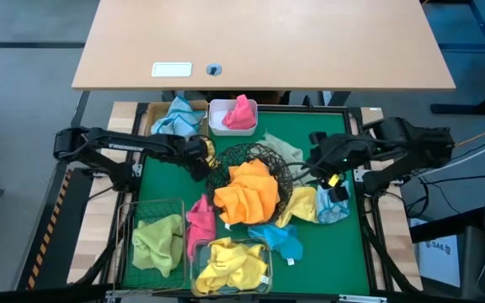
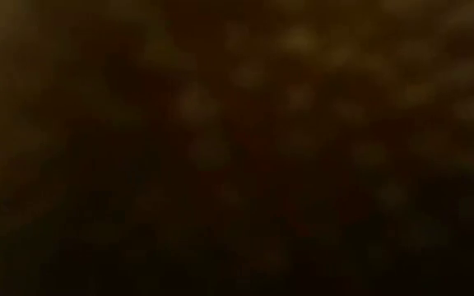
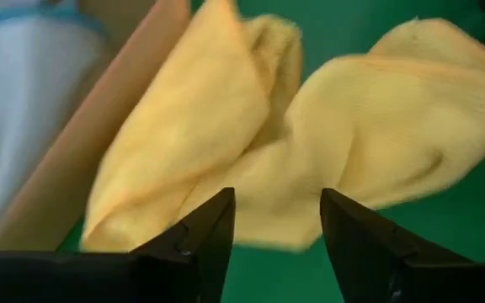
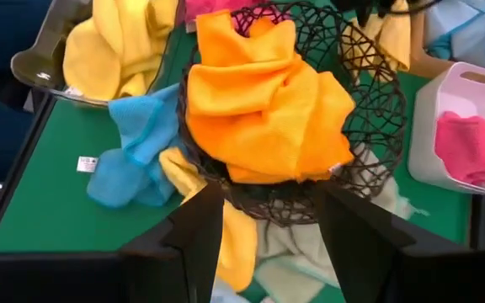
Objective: Sort microfiber towel by color & place in baskets
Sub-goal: Put the yellow towel into the transparent bin
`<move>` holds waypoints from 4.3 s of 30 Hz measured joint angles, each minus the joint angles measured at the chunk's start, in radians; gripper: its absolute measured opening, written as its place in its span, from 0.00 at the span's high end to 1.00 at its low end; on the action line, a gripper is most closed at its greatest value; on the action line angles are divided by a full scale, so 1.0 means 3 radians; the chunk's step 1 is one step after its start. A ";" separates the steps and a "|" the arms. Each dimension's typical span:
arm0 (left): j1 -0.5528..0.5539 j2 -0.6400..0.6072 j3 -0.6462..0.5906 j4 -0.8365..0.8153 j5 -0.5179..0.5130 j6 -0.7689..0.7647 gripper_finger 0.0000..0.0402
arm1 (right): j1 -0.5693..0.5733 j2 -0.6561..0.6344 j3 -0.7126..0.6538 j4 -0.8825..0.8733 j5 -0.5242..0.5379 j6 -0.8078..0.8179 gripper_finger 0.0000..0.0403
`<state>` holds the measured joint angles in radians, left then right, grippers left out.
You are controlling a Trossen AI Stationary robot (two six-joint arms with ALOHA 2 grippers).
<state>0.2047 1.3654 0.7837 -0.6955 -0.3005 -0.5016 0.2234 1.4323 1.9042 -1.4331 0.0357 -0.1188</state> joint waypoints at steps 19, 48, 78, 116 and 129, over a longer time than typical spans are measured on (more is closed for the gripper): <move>0.0109 0.0514 0.0000 0.0328 0.0005 0.0225 0.64 | -0.0004 -0.1422 -0.2487 0.1520 -0.0004 0.0575 0.53; -0.0445 -0.0371 0.1294 -0.0929 -0.0111 0.0121 1.00 | -0.0003 -0.1422 -0.2587 0.1624 0.0006 0.0642 0.53; -0.2846 0.0204 0.2481 0.0555 -0.0267 -0.0531 1.00 | -0.0003 -0.1421 -0.2587 0.1610 0.0006 0.0642 0.53; -0.3002 0.1662 0.2480 -0.0178 0.0128 -0.1613 0.93 | -0.0003 -0.1421 -0.2587 0.1600 -0.0003 0.0642 0.53; -0.2837 0.1684 0.2480 -0.0078 0.0234 -0.1614 0.70 | -0.0004 -0.1421 -0.2585 0.1600 -0.0004 0.0642 0.53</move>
<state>-0.6465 1.8708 1.5276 -0.7189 -0.2302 -0.9858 0.2222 1.0061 1.1286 -0.9531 0.0345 0.0738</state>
